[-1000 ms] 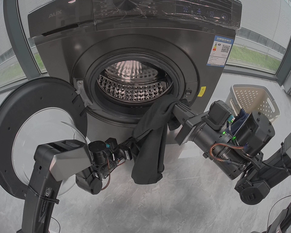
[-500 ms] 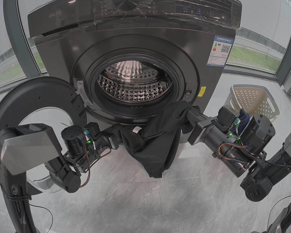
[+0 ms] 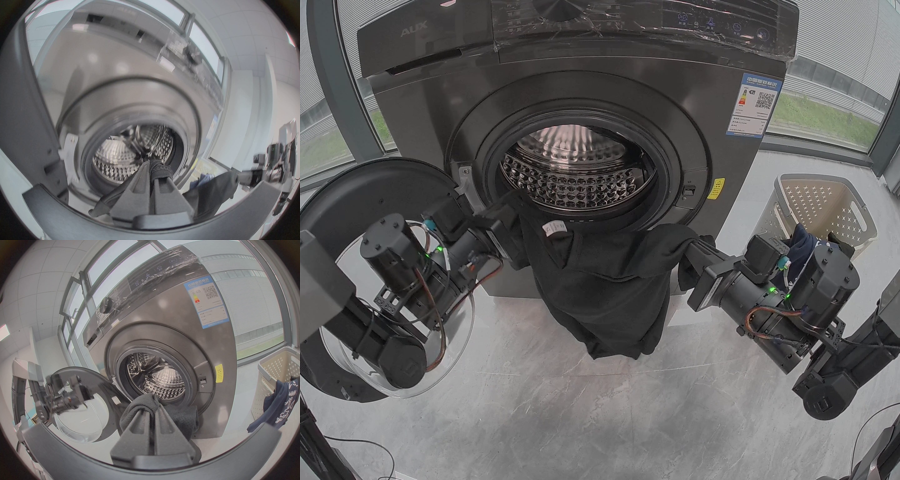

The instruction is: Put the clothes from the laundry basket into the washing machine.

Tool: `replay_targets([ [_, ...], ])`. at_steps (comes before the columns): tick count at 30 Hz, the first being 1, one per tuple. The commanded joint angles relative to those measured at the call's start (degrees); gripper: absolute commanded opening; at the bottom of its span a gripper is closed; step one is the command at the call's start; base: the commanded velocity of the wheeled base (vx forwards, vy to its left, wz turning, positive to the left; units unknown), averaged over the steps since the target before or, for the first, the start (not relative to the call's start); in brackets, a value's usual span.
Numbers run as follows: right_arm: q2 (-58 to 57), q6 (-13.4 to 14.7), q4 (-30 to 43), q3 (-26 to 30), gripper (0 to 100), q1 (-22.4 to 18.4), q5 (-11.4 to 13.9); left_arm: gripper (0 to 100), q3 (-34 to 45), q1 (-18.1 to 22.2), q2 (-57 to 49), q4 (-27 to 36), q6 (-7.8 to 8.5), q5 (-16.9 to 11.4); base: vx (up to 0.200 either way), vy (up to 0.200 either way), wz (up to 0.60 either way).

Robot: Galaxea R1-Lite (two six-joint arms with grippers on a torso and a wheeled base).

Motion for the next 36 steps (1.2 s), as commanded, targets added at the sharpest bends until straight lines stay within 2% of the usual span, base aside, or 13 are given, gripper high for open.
replay_targets([
  [1, 2.71, 0.43, 0.21, -0.20, 0, 0.02, -0.63, 0, -2.51, -0.46, -7.16, -0.17, -0.30, 0.01, 0.000, 0.000, 0.00],
  [8, 8.07, 0.79, -0.15, -0.72, 0, 0.02, -0.45, 0, -3.30, -1.61, -9.54, 0.01, -0.21, 0.45, 0.000, 0.000, 0.00],
  [9, 8.86, 1.05, -0.32, -0.90, 100, 0.02, -0.45, 0, -3.21, -1.78, -9.62, 0.01, -0.21, 0.54, 0.000, 0.000, 0.00],
  [13, 11.06, 1.49, -0.94, -1.95, 100, 0.11, -0.54, 0, -3.04, -2.22, -9.54, 0.01, -0.21, 0.54, 0.000, 0.000, 0.00],
  [22, 13.96, 1.23, -0.58, 5.69, 100, 0.02, -0.45, 0, -3.04, -3.45, -8.92, 0.01, -0.21, 0.71, 0.000, 0.000, 0.00],
  [30, 14.67, 1.05, -0.41, 3.06, 100, 1.08, -0.10, 0, -2.86, -3.80, -8.57, 0.10, -0.13, 0.89, 0.000, 0.000, 0.00],
  [34, 14.67, 1.05, -0.58, 4.20, 100, 1.87, 0.95, 0, -2.86, -3.80, -8.13, 0.10, -0.13, 0.89, 0.000, 0.000, 0.00],
  [36, 14.84, 1.14, -0.94, 7.89, 100, 2.31, 1.92, 0, -2.95, -3.89, -8.13, 0.10, -0.13, 0.98, 0.000, 0.000, 0.00],
])
